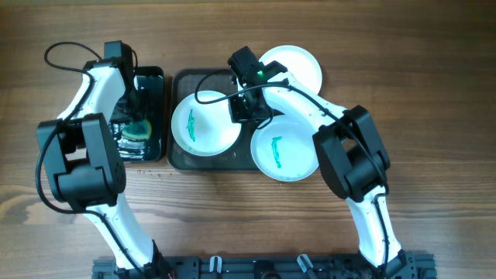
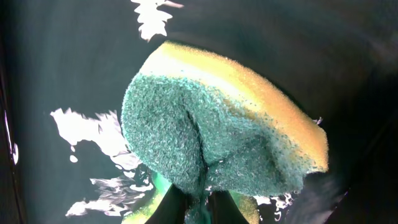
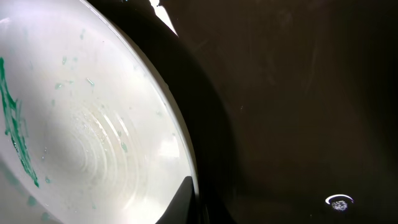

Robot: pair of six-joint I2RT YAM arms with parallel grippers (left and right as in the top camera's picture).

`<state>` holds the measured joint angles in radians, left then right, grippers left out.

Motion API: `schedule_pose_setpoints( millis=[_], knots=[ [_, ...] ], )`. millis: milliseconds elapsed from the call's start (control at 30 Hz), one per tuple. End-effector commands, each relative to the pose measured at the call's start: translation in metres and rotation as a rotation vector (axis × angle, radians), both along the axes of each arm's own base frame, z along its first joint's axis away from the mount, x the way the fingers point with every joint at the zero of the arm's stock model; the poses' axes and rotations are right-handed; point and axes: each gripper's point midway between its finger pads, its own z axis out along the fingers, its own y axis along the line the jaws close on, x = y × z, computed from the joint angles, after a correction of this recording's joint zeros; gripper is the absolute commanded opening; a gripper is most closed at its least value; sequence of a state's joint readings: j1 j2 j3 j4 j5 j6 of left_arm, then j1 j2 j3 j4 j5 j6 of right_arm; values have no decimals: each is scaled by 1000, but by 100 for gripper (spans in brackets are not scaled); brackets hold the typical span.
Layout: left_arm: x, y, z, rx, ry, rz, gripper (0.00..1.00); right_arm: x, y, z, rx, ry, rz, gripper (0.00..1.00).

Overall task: Clean dirty plates on tray and stack at the side
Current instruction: 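Hold the plate edge with the right gripper and scrub it with the sponge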

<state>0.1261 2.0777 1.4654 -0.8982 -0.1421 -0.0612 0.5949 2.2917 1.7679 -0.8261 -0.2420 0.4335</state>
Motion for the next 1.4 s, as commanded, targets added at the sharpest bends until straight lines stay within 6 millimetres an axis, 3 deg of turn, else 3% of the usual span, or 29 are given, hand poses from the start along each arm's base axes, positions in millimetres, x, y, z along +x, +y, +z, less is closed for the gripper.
schedule_pose_setpoints(
  millis=[0,133,233,333,433,533,833,967,1167,1367],
  knots=[
    [-20,-1,-18,-4,68,8,4,-3,-2,-18,-40,16,7,4],
    [-17,-12,-14,-68,53,7,4,-3,-2,-18,-40,15,6,4],
    [-10,-21,8,-125,25,4,4,-2,-2,-18,-38,13,6,4],
    [0,-27,49,-157,-31,-4,4,-1,-1,-18,-35,9,6,4],
    [4,-51,91,-247,-97,-34,4,-1,1,-17,-25,10,8,4],
    [3,-65,108,-252,-130,-69,4,-2,2,-17,-17,14,9,4],
    [-4,-97,91,-276,-88,36,4,-3,-4,-16,4,59,-28,4],
    [-6,-117,74,-287,-89,82,4,-3,-15,-16,6,102,-67,4],
    [-9,-152,46,-294,-108,38,4,-6,-16,-17,0,103,-43,4],
    [-21,-154,10,-230,-68,44,4,-5,-16,-18,0,104,-44,4]
  ],
)
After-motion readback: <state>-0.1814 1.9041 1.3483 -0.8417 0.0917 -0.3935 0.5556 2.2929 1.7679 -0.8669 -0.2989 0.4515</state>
